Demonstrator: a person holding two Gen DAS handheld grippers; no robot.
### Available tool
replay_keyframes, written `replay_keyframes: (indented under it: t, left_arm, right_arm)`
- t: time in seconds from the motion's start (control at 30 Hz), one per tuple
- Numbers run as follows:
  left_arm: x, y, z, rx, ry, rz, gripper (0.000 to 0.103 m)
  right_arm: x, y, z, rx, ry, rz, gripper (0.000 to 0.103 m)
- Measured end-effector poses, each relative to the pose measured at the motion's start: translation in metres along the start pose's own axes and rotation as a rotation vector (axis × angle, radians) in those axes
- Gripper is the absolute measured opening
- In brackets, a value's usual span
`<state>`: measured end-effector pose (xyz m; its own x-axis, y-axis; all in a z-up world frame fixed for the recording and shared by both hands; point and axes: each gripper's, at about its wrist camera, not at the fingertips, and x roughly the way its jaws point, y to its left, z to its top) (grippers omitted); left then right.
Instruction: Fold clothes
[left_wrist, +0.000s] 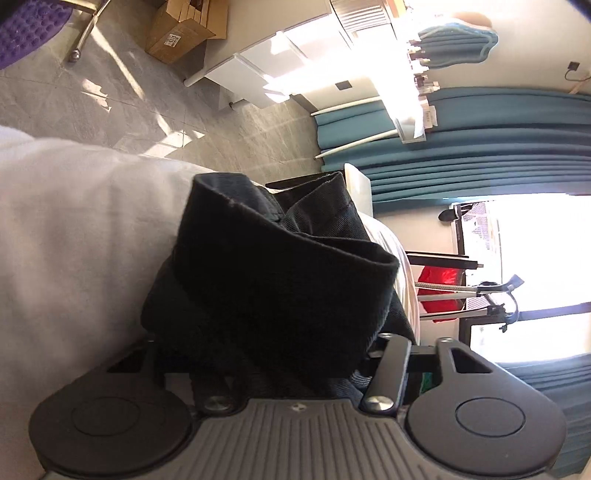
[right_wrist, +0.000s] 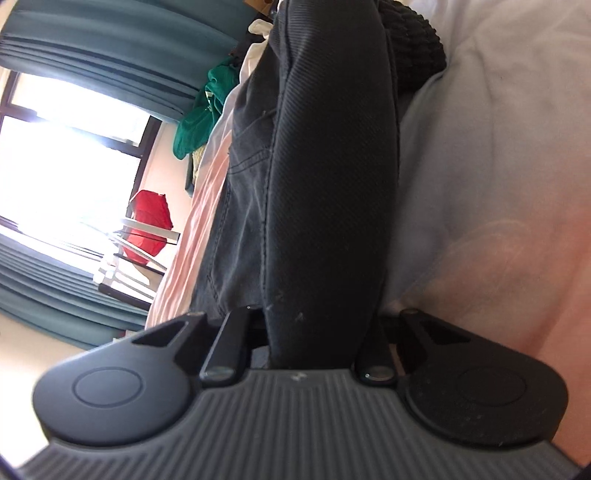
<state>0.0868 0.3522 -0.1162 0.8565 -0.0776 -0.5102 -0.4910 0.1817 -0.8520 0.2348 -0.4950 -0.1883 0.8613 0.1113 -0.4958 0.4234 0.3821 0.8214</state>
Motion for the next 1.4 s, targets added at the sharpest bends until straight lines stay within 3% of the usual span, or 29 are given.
replay_keyframes:
  t: [0.07, 0.17, 0.23, 0.33, 0.37, 0.43, 0.47, 0.53, 0.6, 0.63, 0.7, 0.77, 0.83, 0.87, 0.9, 1.03, 1.17, 1.27, 1.4]
  left_arm:
    - [0.000, -0.005, 0.016, 0.087, 0.008, 0.007, 0.015]
    - [-0.027, -0.038, 0.029, 0.279, 0.009, -0.037, 0.011]
    - [-0.047, -0.049, 0.034, 0.338, 0.014, -0.065, 0.011]
    - [-0.048, -0.029, 0.043, 0.357, 0.043, 0.056, 0.013]
    - [-0.043, -0.016, 0.043, 0.364, 0.061, 0.111, 0.014]
    - [-0.034, 0.010, 0.049, 0.368, 0.105, 0.132, 0.018]
    - [-0.040, 0.013, 0.046, 0.386, 0.090, 0.119, 0.022]
    - [-0.051, 0.018, 0.041, 0.422, 0.060, 0.094, 0.033]
    - [-0.071, 0.006, 0.027, 0.495, 0.028, 0.150, 0.054]
    - [-0.081, 0.000, 0.020, 0.532, 0.012, 0.178, 0.060]
    - [-0.109, -0.019, -0.001, 0.622, -0.058, 0.233, 0.084]
    - [-0.138, -0.037, -0.022, 0.713, -0.122, 0.266, 0.088]
    - [-0.162, -0.047, -0.043, 0.786, -0.162, 0.265, 0.092]
    - [-0.174, -0.053, -0.056, 0.814, -0.184, 0.259, 0.096]
    - [-0.185, -0.058, -0.069, 0.841, -0.205, 0.252, 0.098]
    - [-0.210, -0.095, -0.127, 0.948, -0.216, 0.171, 0.098]
    - [-0.190, -0.143, -0.195, 1.104, -0.218, 0.135, 0.099]
    - [-0.157, -0.165, -0.244, 1.153, -0.197, 0.088, 0.099]
    - [-0.085, -0.168, -0.293, 1.208, -0.156, 0.097, 0.099]
  right_arm:
    - [-0.010, 0.007, -0.002, -0.024, -0.022, 0.001, 0.015]
    - [-0.024, 0.011, -0.002, -0.045, -0.032, 0.008, 0.014]
    - [-0.033, 0.007, -0.003, -0.049, -0.018, -0.009, 0.013]
    - [-0.040, -0.009, -0.007, -0.010, 0.035, -0.047, 0.013]
    - [-0.038, -0.016, -0.008, 0.009, 0.058, -0.052, 0.013]
    - [-0.037, -0.024, -0.006, 0.029, 0.089, -0.024, 0.014]
    - [-0.036, -0.028, -0.004, 0.037, 0.103, -0.007, 0.014]
    - [-0.038, -0.031, 0.000, 0.035, 0.127, 0.013, 0.018]
    - [-0.050, -0.029, 0.004, 0.001, 0.129, 0.016, 0.020]
    - [-0.056, -0.029, 0.006, -0.011, 0.124, 0.014, 0.023]
    - [-0.075, -0.030, 0.010, -0.029, 0.101, 0.033, 0.029]
    - [-0.094, -0.034, 0.016, -0.048, 0.077, 0.066, 0.042]
    - [-0.108, -0.043, 0.027, -0.025, 0.022, 0.108, 0.072]
    - [-0.115, -0.048, 0.033, -0.012, -0.007, 0.129, 0.077]
    - [-0.117, -0.052, 0.040, 0.011, -0.033, 0.142, 0.090]
    - [-0.102, -0.066, 0.076, 0.051, -0.056, 0.128, 0.091]
    - [-0.060, -0.074, 0.101, 0.098, -0.062, 0.114, 0.091]
    - [-0.032, -0.079, 0.112, 0.158, -0.061, 0.153, 0.092]
    - [-0.002, -0.067, 0.123, 0.132, -0.014, 0.185, 0.092]
